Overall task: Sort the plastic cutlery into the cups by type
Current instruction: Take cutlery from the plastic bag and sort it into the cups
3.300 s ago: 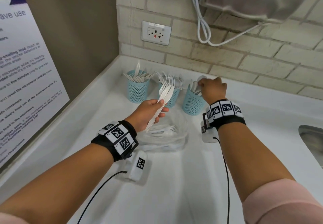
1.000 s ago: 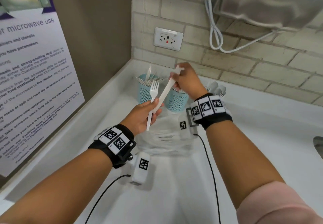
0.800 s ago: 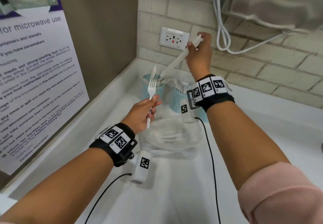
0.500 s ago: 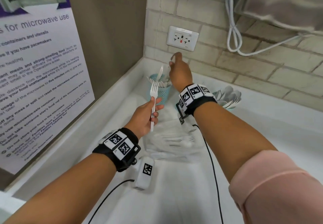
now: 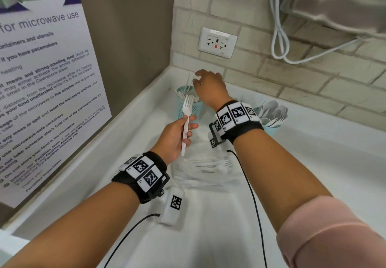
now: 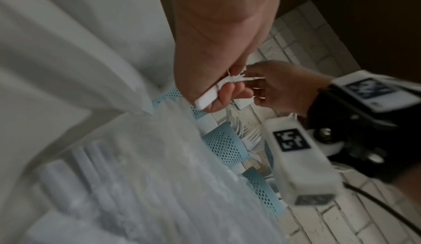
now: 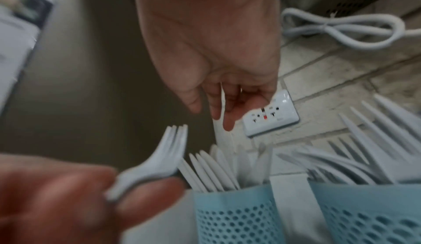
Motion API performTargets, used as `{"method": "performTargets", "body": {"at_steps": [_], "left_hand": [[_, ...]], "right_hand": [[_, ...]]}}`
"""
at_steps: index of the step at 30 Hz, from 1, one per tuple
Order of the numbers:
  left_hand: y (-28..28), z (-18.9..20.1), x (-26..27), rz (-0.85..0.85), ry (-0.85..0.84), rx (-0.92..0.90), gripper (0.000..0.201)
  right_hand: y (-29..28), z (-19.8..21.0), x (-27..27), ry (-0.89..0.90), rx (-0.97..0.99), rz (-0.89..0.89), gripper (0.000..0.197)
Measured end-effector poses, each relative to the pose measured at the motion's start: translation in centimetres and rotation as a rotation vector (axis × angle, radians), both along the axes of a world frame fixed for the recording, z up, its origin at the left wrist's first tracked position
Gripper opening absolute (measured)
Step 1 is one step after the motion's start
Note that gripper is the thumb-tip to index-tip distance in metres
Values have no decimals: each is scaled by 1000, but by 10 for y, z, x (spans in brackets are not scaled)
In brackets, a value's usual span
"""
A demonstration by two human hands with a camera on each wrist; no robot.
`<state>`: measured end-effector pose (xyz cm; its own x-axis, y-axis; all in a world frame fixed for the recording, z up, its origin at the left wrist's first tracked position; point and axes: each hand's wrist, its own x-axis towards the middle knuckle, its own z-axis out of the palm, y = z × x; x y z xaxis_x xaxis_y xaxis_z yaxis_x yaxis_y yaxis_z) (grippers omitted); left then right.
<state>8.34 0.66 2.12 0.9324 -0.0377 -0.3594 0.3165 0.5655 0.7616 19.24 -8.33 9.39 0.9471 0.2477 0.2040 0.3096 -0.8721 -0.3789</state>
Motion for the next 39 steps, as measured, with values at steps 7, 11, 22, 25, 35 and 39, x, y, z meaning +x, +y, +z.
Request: {"method": "performTargets", "body": {"at_steps": [7, 11, 22, 25, 35, 39], "left_hand": [[-22, 8, -4, -102, -139, 121, 24], [-34, 3, -12, -230, -173, 339, 28], [-43, -16, -11, -662, -380, 1422, 30], [-44, -21, -15, -859, -442, 1623, 47], [-43, -26, -14, -948, -467, 1754, 52], [-42, -25, -15, -966, -496, 1764, 53]], "right_hand": [[-33, -10, -52, 142, 152, 80, 28], [-66, -22, -52, 266, 342, 19, 20], [-130, 42, -34, -331, 574, -319, 25], [-126, 36, -32, -459, 521, -303, 27], [-97, -18, -11, -178, 96, -260, 35], [-86, -13, -12, -225, -61, -273, 36]]}}
